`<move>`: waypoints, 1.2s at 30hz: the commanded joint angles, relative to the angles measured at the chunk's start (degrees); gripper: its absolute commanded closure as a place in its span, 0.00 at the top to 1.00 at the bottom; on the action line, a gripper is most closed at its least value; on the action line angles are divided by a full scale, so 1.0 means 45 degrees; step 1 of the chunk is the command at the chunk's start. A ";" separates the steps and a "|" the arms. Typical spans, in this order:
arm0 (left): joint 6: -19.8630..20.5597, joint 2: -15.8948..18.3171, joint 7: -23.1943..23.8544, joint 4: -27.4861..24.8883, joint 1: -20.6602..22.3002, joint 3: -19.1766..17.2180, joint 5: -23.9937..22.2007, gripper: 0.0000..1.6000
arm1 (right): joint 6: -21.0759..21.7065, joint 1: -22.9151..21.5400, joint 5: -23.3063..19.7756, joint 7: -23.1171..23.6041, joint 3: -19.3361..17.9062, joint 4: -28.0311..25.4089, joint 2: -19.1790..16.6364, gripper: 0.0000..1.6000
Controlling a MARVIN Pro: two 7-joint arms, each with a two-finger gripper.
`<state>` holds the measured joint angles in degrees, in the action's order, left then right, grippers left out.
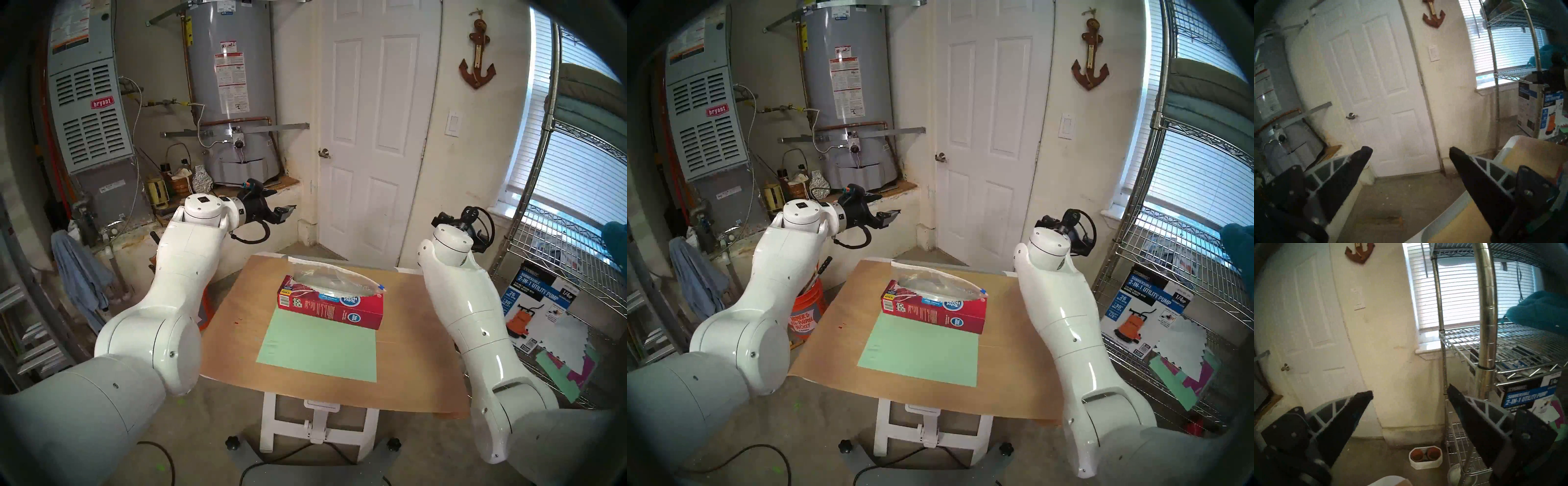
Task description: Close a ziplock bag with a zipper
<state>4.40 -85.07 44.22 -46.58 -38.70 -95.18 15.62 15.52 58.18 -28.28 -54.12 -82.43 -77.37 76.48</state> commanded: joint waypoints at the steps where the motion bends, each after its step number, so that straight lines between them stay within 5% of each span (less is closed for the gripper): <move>1: 0.0528 -0.1090 -0.1588 -0.0471 0.0249 -0.0279 0.0181 1.00 | -0.0434 -0.0777 0.0314 -0.1107 -0.0281 0.0090 0.0418 1.00; 12: 0.1516 -0.1888 -0.4044 -0.1236 -0.0090 -0.0167 0.1911 1.00 | -0.1014 -0.1369 0.0898 -0.2937 -0.0633 0.0572 0.0716 1.00; 21: 0.3177 -0.2389 -0.6267 -0.2671 -0.0998 0.0383 0.3686 1.00 | -0.1755 -0.2016 0.1595 -0.4048 -0.0772 0.1736 0.0639 1.00; 36: 0.4543 -0.2226 -0.6561 -0.4096 -0.1834 0.1023 0.4764 1.00 | -0.2652 -0.2067 0.1932 -0.4096 -0.0678 0.2055 0.0482 1.00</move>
<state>23.86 -95.16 15.08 -61.59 -47.25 -91.02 36.23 5.09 50.54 -20.58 -72.91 -86.16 -66.94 78.91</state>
